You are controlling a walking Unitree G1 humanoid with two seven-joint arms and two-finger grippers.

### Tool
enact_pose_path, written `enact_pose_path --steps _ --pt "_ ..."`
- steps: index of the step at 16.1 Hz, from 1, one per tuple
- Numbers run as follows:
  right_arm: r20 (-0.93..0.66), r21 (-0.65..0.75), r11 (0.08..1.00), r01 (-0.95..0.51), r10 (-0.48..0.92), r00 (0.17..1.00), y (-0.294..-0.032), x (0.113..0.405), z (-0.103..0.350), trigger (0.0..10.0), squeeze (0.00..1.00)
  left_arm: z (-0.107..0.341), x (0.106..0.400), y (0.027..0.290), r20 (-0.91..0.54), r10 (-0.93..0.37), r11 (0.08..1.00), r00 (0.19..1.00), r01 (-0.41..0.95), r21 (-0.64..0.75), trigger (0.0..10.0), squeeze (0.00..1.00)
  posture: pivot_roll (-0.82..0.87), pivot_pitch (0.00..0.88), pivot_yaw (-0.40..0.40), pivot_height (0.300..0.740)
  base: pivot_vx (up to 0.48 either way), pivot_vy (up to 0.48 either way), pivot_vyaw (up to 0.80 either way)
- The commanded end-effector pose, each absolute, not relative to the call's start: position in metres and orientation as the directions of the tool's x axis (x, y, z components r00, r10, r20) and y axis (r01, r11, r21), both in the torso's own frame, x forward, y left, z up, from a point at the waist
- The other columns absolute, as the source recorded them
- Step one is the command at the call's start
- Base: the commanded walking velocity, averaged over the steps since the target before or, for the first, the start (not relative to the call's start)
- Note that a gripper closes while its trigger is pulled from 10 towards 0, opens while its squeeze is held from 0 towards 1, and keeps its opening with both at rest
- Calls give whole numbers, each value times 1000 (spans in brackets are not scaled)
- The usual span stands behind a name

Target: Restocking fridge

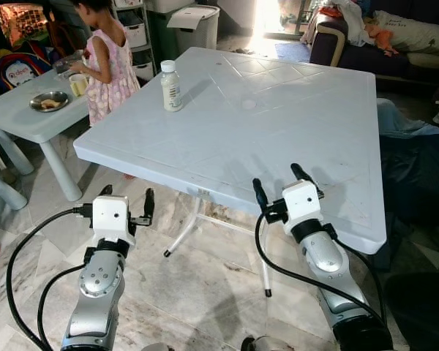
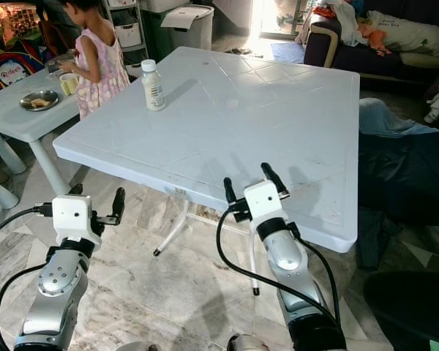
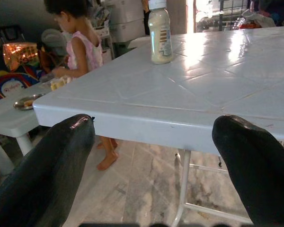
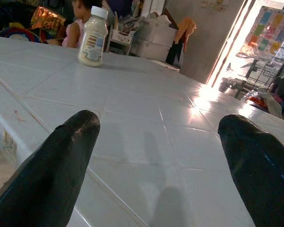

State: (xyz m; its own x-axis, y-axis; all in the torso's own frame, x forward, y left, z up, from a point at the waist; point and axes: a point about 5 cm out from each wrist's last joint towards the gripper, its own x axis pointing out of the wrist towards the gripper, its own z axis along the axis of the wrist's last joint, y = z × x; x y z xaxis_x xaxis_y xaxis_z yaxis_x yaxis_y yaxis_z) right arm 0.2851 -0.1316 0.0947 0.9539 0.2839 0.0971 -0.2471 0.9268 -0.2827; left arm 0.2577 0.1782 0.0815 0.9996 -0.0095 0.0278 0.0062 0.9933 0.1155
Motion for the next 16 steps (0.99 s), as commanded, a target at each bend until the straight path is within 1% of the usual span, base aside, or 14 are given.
enact_pose_path --steps 1,3,4,5,6,7,8,9,10,12,13,14,16 --pt "100 -282 929 -241 279 955 -132 286 96 10000 0 84 258 180 33 -7 992 999 2 128 10000 0 -15 17 15 740 0 0 0" --pt "100 -282 929 -241 279 955 -132 286 96 10000 0 84 258 180 33 -7 992 999 2 128 10000 0 -15 17 15 740 0 0 0" --pt "98 -283 929 -239 276 956 -132 286 96 10000 0 83 258 180 32 -6 992 999 2 130 10000 0 0 0 0 740 0 0 0" --pt "74 -225 965 -138 159 985 -157 292 99 10000 0 79 249 186 3 -3 990 1000 2 142 10000 0 -31 0 43 740 0 0 0" --pt "61 -212 972 -99 115 992 -166 294 100 10000 0 77 245 187 -7 1 990 1000 0 143 10000 0 -29 0 41 740 0 0 0" --pt "55 -263 960 -101 119 991 -163 295 99 10000 0 77 245 187 -6 2 990 1000 -2 138 10000 0 -29 0 41 740 0 0 0" --pt "73 -277 956 -96 121 990 -162 295 100 10000 0 77 245 186 -6 3 991 1000 -2 137 10000 0 -31 0 41 740 0 0 0" --pt "67 -238 965 -115 134 989 -160 295 99 10000 0 77 244 186 -2 3 991 1000 -3 134 10000 0 -31 1 40 740 0 0 0" --pt "65 -231 966 -114 132 989 -159 295 99 10000 0 77 244 185 -1 2 991 1000 -2 134 10000 0 -31 1 39 740 345 0 0" --pt "62 -218 972 -90 106 993 -161 296 99 10000 0 78 244 184 1 -11 991 1000 11 137 10000 0 -32 4 38 740 412 240 0" --pt "64 -249 965 -78 96 993 -162 296 99 10000 0 78 245 184 2 -11 991 1000 11 136 10000 0 -32 4 38 740 412 244 0" --pt "39 -208 967 -150 162 986 -156 296 98 10000 0 78 246 183 4 -12 991 1000 11 135 10000 0 -32 4 38 740 412 240 0" --pt "82 -237 955 -179 203 976 -153 293 103 10000 0 80 249 182 9 -9 992 1000 7 129 10000 0 -38 7 40 740 414 240 0"
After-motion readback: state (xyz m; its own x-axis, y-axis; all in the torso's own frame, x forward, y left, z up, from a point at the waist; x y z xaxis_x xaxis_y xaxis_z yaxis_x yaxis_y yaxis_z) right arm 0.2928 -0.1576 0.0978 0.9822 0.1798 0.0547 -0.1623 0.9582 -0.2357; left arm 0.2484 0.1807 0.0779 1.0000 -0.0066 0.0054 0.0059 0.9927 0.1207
